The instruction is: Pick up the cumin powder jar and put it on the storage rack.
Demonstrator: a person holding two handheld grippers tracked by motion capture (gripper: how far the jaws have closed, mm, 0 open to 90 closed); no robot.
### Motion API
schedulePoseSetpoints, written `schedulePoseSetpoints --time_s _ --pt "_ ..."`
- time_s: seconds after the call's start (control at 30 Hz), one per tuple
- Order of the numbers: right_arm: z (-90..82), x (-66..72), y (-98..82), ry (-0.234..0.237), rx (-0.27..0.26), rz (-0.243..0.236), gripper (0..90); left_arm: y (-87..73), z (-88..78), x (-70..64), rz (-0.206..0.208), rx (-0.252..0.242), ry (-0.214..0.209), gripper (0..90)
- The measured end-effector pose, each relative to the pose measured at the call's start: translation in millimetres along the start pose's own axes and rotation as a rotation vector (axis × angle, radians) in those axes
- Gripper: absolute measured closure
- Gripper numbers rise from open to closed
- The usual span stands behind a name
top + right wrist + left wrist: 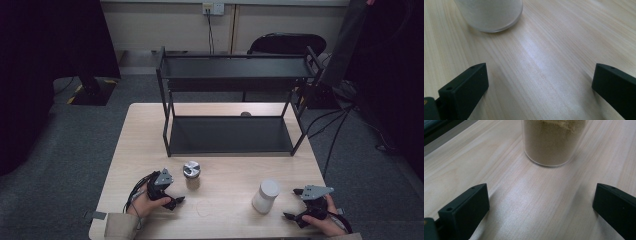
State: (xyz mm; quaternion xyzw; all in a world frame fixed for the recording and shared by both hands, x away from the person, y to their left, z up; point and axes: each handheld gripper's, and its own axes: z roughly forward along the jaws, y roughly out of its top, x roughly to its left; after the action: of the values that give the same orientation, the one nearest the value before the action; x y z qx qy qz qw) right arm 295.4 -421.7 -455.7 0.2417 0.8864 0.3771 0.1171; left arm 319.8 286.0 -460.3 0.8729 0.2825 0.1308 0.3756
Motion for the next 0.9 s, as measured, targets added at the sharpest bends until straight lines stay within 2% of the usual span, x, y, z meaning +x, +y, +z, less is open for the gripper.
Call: schedulePoseSetpoints --time_s 0.77,0.9 --pt "0.0 0.0 0.0 0.000 0.000 0.000 0.0 -0.4 -0.2 -5.6 -0.023 -0.002 0.021 0.0" --pt "0.0 0.0 0.0 0.000 0.000 0.000 0.0 -1.9 -1.7 -4.5 -0.024 -0.004 0.012 0.0"
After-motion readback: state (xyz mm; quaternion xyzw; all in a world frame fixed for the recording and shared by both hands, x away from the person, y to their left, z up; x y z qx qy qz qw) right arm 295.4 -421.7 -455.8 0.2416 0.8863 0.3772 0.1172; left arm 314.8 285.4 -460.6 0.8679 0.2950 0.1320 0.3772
